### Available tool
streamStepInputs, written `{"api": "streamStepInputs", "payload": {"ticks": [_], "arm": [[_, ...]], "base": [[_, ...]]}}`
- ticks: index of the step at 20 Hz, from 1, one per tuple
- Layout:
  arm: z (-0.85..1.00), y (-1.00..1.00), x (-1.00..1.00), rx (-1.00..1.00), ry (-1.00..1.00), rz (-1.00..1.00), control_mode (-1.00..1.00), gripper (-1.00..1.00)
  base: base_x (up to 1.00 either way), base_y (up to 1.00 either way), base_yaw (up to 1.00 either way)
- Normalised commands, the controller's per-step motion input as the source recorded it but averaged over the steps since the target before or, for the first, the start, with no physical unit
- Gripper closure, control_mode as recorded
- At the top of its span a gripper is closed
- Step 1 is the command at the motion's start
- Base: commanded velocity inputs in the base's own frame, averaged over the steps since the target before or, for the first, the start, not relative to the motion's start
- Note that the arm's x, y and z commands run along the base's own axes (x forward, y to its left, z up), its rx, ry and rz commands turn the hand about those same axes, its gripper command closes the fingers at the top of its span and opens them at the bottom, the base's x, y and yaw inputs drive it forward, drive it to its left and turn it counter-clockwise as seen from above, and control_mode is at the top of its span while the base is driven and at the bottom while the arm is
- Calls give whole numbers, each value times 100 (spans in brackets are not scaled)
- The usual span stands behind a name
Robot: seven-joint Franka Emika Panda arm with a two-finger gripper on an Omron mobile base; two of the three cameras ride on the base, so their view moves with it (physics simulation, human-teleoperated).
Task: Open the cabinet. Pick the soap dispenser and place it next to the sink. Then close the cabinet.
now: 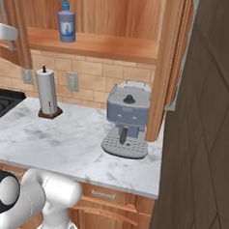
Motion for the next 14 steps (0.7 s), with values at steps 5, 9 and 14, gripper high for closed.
{"api": "streamStepInputs", "payload": {"ticks": [5, 9, 14], "arm": [[2, 45, -42, 0, 3, -11, -100, 100], [0, 48, -44, 0, 2, -12, -100, 100], [0, 46, -42, 0, 4, -8, -100, 100]], "base": [[0, 0, 0], [0, 0, 0], [0, 0, 0]]}}
